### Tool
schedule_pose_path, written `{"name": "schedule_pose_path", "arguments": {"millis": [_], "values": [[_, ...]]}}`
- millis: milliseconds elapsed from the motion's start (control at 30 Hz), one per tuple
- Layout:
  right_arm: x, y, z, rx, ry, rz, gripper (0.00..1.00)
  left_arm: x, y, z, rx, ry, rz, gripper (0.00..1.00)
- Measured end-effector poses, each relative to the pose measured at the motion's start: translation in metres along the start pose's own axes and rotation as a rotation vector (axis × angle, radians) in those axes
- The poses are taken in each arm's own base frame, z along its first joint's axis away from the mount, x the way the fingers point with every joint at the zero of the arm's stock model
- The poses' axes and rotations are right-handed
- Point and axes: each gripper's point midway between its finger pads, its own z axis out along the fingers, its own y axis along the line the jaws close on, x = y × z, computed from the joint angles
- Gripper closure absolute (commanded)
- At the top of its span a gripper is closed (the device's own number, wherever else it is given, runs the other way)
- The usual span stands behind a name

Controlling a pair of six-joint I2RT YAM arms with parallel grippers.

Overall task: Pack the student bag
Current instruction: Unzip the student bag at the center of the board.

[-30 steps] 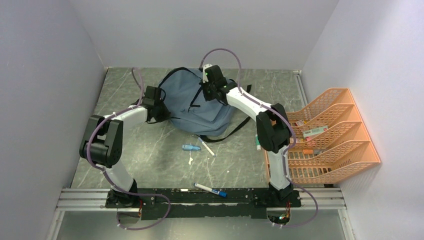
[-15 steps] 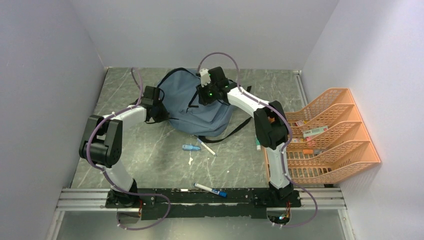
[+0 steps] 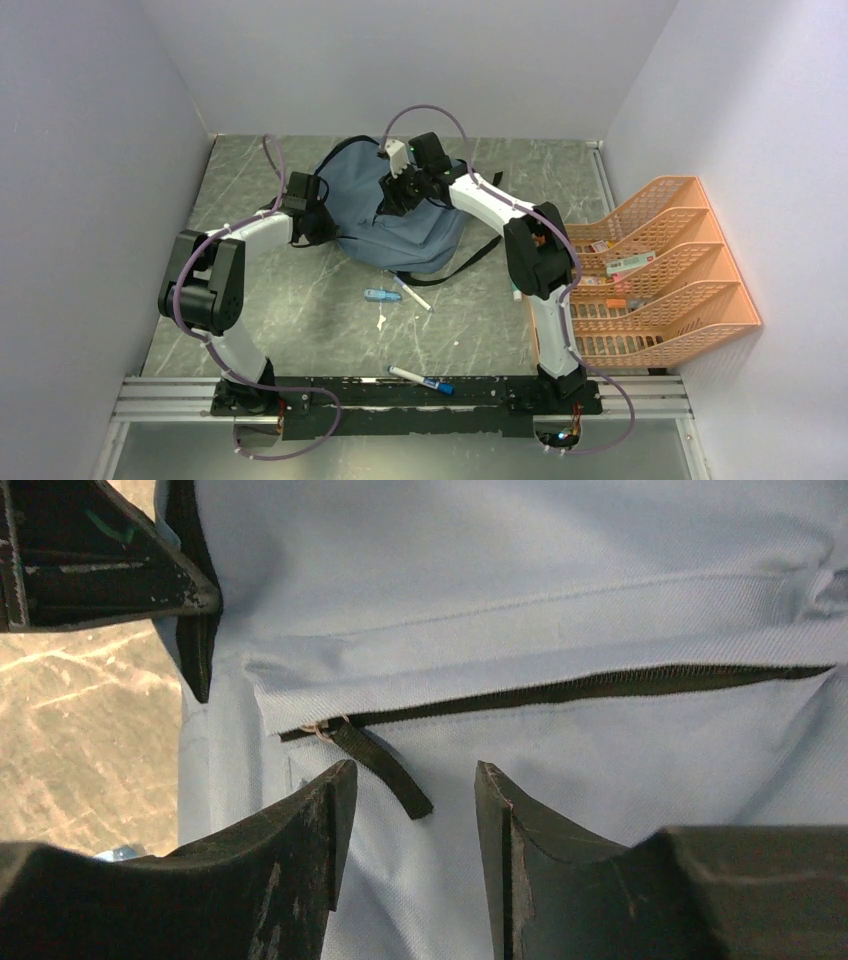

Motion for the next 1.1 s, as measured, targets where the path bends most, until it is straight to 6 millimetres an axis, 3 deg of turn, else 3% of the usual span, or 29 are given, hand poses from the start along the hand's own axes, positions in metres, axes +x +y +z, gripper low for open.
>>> {"name": "schedule_pose_path", "arguments": {"millis": [200,433,567,900,1100], "values": [[-0.009,0.007,0.006,-0.021,-0.007,-0.045,0.49,0.0,0.0,0.0,0.003,0.002,0.002,0.95],[0.007,0.019,0.02,-0.036,0.051,-0.07,0.55,0.0,0.0,0.0,0.004,0.004,0.0,0.95],[0.012,0.019,0.026,-0.04,0.069,-0.075,0.62,0.0,0.0,0.0,0.004,0.004,0.0,0.95],[0.017,0.016,0.027,-0.001,0.096,-0.077,1.0,0.0,0.0,0.0,0.005,0.005,-0.001,0.95],[0.015,0.008,0.025,0.057,0.09,-0.062,1.0,0.0,0.0,0.0,0.005,0.006,-0.001,0.95]]}}
